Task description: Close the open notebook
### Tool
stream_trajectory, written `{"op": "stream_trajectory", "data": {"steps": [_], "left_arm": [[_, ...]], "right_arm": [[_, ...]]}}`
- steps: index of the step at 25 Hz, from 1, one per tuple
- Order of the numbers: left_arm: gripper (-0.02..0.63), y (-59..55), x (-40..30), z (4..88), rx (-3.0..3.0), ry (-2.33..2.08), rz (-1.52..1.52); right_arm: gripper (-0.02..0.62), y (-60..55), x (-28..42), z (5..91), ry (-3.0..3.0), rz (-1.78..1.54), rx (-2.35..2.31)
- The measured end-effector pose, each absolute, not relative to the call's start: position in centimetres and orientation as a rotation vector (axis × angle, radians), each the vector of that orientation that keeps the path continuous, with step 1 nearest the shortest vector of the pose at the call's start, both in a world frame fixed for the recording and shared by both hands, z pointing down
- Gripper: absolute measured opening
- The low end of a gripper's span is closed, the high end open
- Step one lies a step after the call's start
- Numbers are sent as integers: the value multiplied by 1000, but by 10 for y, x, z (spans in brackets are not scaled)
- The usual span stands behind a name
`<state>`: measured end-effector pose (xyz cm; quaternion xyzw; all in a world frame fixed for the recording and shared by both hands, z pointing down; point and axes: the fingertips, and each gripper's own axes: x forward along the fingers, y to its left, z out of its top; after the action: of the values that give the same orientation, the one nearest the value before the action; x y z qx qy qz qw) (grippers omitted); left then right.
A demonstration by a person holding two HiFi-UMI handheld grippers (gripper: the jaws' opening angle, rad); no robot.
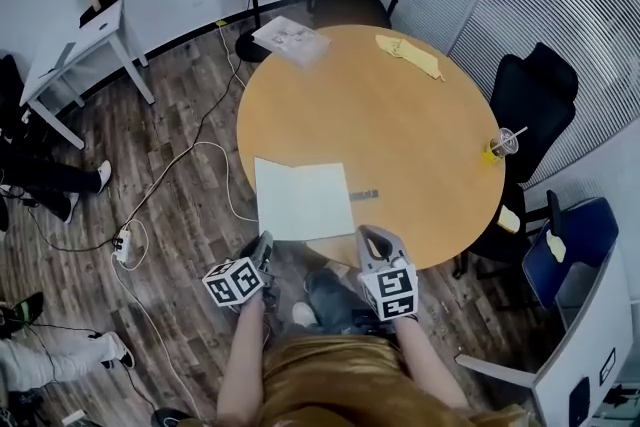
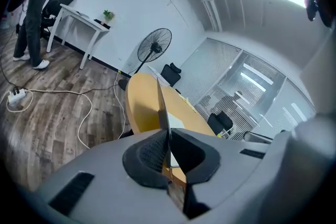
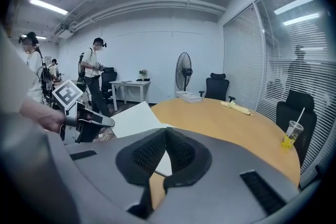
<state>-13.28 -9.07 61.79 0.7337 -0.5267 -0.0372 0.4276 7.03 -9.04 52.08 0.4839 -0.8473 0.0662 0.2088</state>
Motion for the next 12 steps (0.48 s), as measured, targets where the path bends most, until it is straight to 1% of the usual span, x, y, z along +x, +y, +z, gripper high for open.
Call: {"op": "stream_trajectory", "data": {"steps": [12], "left_arm": [[37,-96,-125,605,1941,-1372,54]], "right_arm": [[12,-84,77,509,-2361,164,1383]]}}
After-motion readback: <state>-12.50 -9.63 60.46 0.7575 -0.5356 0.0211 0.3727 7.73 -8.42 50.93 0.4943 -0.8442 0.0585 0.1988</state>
